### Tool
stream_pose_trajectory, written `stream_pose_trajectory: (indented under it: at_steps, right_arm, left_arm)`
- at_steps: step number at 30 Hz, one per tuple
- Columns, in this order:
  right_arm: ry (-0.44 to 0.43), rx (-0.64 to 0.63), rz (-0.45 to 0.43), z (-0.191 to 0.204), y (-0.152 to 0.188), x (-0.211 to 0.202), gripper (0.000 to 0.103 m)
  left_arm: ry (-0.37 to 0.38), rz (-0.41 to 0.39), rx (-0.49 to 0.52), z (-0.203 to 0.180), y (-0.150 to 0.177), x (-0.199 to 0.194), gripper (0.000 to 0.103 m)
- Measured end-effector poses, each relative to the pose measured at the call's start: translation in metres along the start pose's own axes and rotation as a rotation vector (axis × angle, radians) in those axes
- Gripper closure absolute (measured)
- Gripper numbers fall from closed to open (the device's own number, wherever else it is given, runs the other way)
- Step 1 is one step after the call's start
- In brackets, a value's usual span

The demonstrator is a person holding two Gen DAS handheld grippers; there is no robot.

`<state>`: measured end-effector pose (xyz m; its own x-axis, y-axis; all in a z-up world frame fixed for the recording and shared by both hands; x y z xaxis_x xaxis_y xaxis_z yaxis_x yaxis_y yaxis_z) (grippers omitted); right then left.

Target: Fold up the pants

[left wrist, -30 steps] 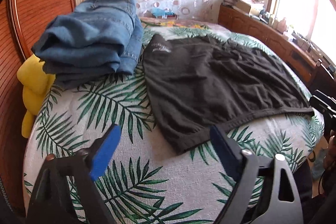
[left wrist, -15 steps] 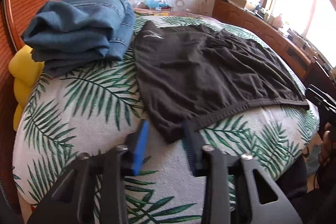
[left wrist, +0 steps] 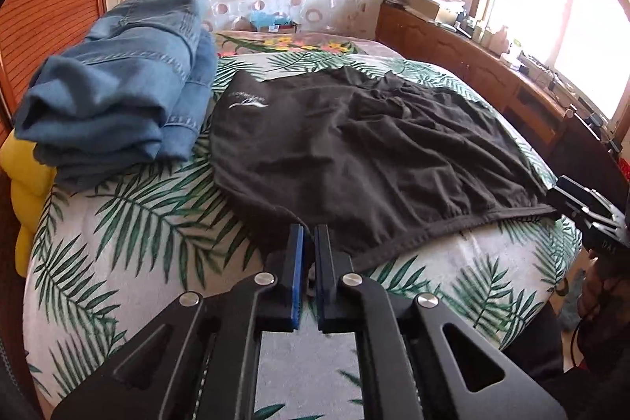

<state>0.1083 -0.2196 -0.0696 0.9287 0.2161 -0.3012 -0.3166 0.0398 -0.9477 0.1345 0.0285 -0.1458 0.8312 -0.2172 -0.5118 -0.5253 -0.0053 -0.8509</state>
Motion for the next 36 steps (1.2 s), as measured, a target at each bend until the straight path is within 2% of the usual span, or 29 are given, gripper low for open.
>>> stream_pose_trajectory:
  at_steps: [4, 19, 26, 31, 36]
  right_arm:
    - [0.013, 0.011, 0.002, -0.003, 0.001, -0.001, 0.019]
    - [0.089, 0.043, -0.029, -0.033, 0.001, -0.02, 0.019]
    - [0.118, 0.058, -0.031, -0.039, 0.005, -0.028, 0.019]
    - [0.126, 0.064, -0.034, -0.035, 0.004, -0.029, 0.019]
    - [0.119, 0.059, -0.031, -0.031, 0.004, -0.029, 0.019]
  left_arm:
    - [0.026, -0.01, 0.03, -0.013, -0.01, 0.004, 0.098]
    - [0.24, -0.052, 0.182, -0.122, -0.056, 0.028, 0.098]
    - [0.316, -0.059, 0.205, -0.168, -0.069, 0.036, 0.098]
    - [0.332, -0.044, 0.227, -0.185, -0.066, 0.037, 0.098]
    - [0.321, -0.031, 0.205, -0.177, -0.062, 0.034, 0.096]
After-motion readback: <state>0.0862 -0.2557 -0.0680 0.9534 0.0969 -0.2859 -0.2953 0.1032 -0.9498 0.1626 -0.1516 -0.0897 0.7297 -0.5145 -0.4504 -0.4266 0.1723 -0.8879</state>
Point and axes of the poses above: each gripper's, at about its wrist camera, not at the fingertips, and x roughly the way its jaws point, z to its left, y to its underside, the point moved 5 cm from there along x, roughly the way its jaws point, and after that the axes turned 15 degrees about -z, right-handed, at the moved point
